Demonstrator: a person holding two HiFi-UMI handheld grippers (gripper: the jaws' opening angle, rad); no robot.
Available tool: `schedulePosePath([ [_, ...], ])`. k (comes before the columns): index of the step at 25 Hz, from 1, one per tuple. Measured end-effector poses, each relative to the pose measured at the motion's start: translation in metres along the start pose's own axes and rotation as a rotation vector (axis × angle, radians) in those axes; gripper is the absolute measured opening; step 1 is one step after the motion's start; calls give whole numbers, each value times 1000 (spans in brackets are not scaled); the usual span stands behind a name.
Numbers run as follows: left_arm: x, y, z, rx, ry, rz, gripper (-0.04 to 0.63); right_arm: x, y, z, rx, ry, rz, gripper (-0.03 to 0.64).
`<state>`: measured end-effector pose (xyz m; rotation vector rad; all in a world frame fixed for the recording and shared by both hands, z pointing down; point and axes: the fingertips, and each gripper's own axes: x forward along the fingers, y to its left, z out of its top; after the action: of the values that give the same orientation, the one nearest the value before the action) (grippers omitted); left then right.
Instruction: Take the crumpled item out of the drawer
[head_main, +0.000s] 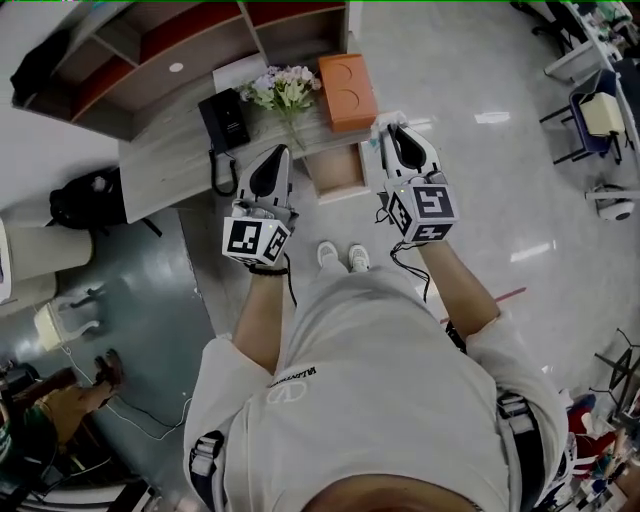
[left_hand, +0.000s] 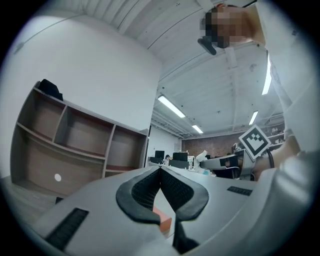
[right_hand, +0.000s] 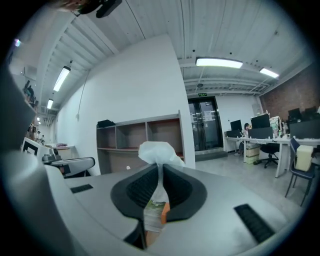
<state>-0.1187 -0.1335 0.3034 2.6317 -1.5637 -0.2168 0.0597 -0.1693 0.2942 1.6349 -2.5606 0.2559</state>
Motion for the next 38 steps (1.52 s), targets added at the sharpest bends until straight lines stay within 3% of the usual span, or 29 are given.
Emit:
schedulePosePath([
  [18, -16, 1, 62, 51, -12, 86, 2, -36, -8, 63, -3, -137, -2, 29],
  [38, -17, -2, 73, 73, -37, 77, 2, -40, -4, 74, 5, -161, 11, 20],
])
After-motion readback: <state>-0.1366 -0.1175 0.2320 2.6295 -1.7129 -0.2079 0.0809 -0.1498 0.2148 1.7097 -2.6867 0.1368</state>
